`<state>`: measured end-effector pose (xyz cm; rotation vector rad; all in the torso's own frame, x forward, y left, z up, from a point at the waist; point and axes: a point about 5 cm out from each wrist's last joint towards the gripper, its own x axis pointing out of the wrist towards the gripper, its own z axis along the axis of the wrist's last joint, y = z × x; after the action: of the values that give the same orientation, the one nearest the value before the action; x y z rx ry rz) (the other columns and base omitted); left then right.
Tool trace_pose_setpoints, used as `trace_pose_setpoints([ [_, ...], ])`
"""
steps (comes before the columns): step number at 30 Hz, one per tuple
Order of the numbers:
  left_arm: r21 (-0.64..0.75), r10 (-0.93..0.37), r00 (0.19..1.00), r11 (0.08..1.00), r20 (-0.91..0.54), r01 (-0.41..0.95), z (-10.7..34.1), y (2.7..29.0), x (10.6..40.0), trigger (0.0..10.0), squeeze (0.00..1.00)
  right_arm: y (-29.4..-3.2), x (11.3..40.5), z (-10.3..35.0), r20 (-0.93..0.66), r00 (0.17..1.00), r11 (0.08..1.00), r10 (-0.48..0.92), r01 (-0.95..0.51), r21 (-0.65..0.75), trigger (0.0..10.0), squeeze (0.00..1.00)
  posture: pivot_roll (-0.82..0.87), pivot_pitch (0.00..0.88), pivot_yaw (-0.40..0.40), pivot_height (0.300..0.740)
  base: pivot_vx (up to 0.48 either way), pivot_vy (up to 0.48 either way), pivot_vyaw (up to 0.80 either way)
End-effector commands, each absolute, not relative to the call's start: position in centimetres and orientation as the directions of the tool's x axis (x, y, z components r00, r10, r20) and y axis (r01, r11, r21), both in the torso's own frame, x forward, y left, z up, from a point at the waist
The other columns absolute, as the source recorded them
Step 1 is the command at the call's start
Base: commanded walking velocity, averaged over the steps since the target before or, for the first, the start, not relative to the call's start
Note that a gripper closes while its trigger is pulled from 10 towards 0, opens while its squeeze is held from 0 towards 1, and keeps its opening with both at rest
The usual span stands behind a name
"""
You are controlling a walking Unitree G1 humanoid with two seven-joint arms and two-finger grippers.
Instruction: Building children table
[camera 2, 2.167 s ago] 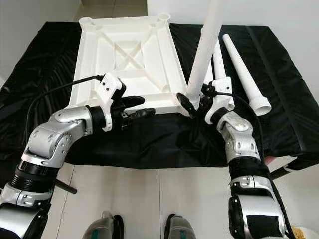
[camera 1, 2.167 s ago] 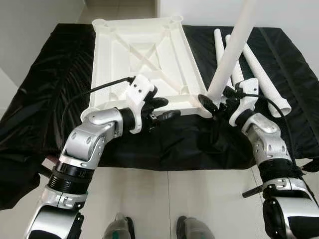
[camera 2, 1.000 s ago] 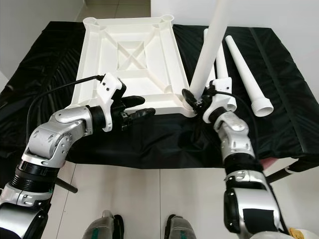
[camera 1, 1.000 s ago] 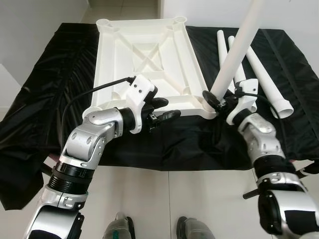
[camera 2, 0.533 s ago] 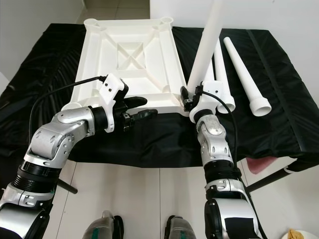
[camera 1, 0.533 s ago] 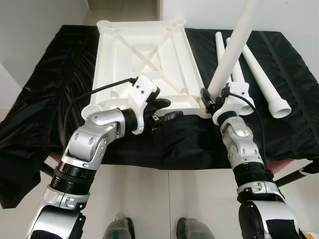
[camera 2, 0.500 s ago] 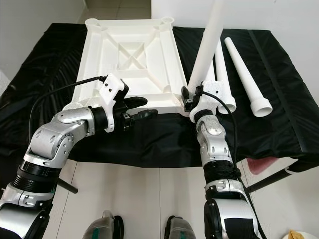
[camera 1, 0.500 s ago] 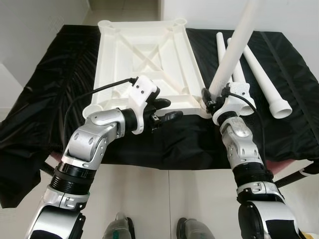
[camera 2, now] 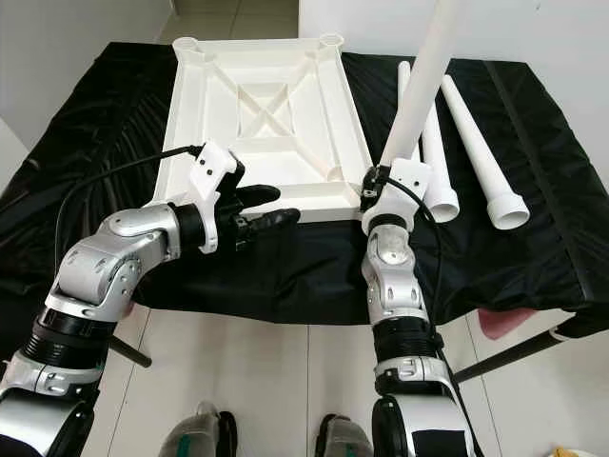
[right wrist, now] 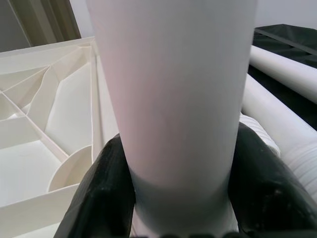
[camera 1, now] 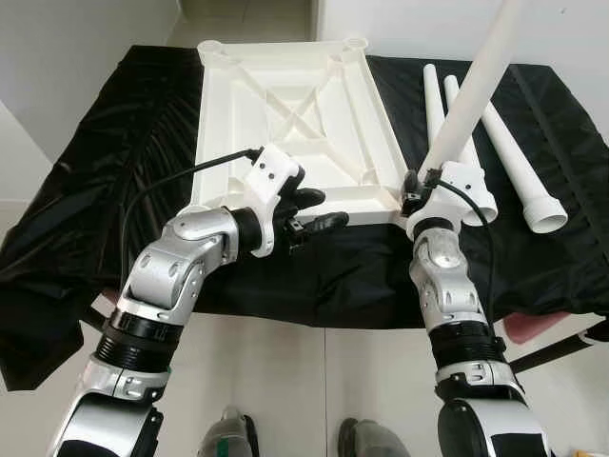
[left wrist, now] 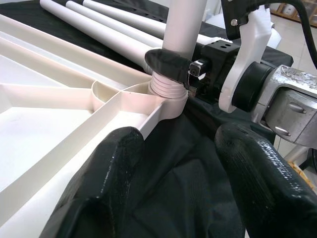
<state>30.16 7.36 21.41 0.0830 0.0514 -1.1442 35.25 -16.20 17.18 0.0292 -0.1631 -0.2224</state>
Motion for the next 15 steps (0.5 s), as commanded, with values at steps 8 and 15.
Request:
trace_pose_setpoints([
  [8, 0.048, -0.893, 0.440, 0.438, -0.092, 0.898, 21.16, 7.43, 30.24, 10.0, 0.00, -15.12, 34.63, 15.94, 0.110, 0.983, 0.989, -0.148, 0.144, 0.042, 10.0, 0.00, -0.03, 0.059, 0.022, 0.740, 0.000, 0.000, 0.00],
  [15, 0.048, -0.894, 0.438, 0.435, -0.094, 0.899, 21.11, 7.45, 30.19, 10.0, 0.00, -15.25, 34.31, 16.18, 0.128, 0.981, 0.989, -0.144, 0.137, 0.057, 10.0, 1.00, -0.03, 0.057, 0.023, 0.740, 0.000, 0.000, 0.00],
])
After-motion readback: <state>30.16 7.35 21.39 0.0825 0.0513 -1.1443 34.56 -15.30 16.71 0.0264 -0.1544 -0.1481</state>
